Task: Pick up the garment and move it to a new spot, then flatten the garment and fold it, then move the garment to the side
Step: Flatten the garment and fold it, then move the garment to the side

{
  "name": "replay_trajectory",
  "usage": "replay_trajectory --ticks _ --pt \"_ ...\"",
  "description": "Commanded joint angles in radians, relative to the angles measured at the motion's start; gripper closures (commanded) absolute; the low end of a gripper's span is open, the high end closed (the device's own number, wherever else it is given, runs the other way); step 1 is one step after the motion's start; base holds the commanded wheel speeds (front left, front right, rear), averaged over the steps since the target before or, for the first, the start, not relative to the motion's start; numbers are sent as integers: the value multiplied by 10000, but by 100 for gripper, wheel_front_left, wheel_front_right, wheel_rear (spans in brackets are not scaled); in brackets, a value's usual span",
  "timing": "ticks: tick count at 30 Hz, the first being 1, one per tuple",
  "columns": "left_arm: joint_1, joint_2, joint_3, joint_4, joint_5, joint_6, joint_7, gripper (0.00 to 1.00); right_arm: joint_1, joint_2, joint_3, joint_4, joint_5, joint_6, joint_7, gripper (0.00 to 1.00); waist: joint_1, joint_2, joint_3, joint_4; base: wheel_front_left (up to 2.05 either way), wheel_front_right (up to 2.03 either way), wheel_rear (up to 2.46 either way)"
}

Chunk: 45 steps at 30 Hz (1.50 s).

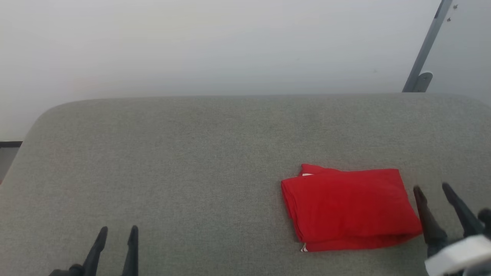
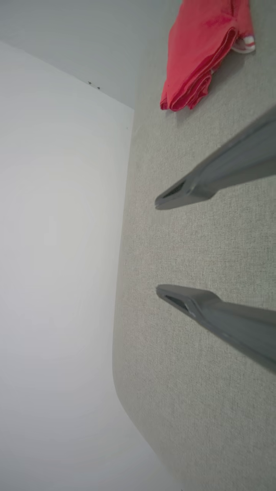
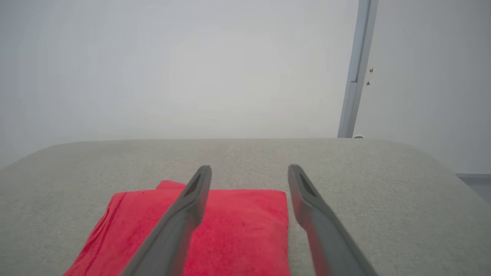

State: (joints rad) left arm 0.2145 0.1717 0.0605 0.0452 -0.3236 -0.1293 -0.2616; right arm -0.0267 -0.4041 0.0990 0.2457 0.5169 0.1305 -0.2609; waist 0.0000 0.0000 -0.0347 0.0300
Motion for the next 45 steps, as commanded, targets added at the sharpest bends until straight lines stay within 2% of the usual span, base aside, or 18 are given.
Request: replay_trajectory --ticks 1,8,15,25,33,36,40,45 --pt "170 -67 3 -156 67 -20 -43 0 402 142 -246 -318 -169 2 -49 0 0 0 -16 23 0 0 0" --pt "673 -185 142 -670 195 -20 -43 0 1655 676 -1450 -1762 -649 2 362 0 0 0 -67 39 0 0 0" --pt "792 -293 231 -762 276 -21 -43 0 2126 1124 -1895 -2607 -904 2 873 0 0 0 -152 43 0 0 0" --pt "779 -286 180 -805 291 -21 -43 0 2220 1285 -1959 -2937 -925 2 1162 0 0 0 -165 122 0 0 0" --pt "512 -327 22 -766 338 -21 -43 0 1920 1143 -1984 -2789 -627 2 1694 0 0 0 -19 228 0 0 0" --pt "293 -341 -125 -724 275 -21 -43 0 1377 864 -2072 -2551 -511 3 2675 0 0 0 189 204 0 0 0" --pt "-282 -227 -528 -557 189 -21 -43 0 423 11 -1742 -2194 -542 2 4529 0 0 0 731 260 0 0 0" --pt "-1401 -120 -1081 -324 64 -21 -43 0 -1103 -768 -1726 -1820 69 3 6479 0 0 0 1723 490 0 0 0"
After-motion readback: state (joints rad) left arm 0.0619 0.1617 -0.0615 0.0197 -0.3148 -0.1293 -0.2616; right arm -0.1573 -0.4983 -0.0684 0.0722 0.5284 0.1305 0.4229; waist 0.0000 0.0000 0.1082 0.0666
